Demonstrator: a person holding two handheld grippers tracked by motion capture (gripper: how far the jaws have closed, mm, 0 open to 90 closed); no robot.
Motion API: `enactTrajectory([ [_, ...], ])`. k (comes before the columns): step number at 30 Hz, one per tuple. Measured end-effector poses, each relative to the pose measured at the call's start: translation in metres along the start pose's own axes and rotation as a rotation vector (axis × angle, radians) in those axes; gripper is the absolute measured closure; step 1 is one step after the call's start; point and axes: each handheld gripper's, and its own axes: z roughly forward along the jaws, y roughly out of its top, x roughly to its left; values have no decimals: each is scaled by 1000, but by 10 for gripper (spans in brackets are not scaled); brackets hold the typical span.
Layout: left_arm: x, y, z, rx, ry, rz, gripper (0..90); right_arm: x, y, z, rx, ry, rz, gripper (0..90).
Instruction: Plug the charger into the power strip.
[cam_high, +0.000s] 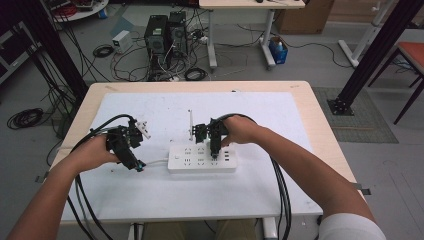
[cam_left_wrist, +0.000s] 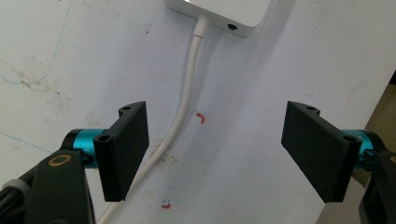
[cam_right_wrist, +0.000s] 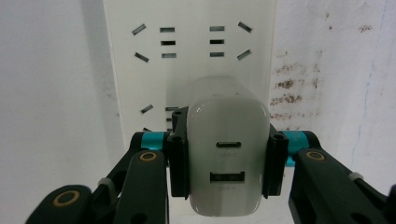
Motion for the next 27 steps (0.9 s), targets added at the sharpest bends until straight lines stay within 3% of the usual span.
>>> enactTrajectory([
  [1, 0, 0, 0, -4, -1, -1, 234, -2, -1, 0, -8, 11, 4, 627],
  [2, 0, 0, 0, -4, -1, 2, 234, -9, -2, 0, -23, 53, 23, 628],
  [4, 1, 0, 0, -3, 1, 4, 234, -9, -2, 0, -17, 59, 31, 628],
  [15, -2, 0, -1, -16, 11, 7, 233, -4, -4, 0, -36, 24, 2, 614],
  [16, -2, 0, -2, -17, 13, 10, 234, -4, -5, 2, -45, 16, 1, 489],
  [17, -2, 0, -2, -18, 15, 12, 234, -3, -7, 3, -49, 7, 23, 368],
  [20, -3, -1, -3, -27, 18, 15, 234, -6, -16, -4, -118, 46, 117, 214],
  [27, -2, 0, -3, -46, 28, 20, 234, -4, -48, -40, -224, -18, 236, 211],
])
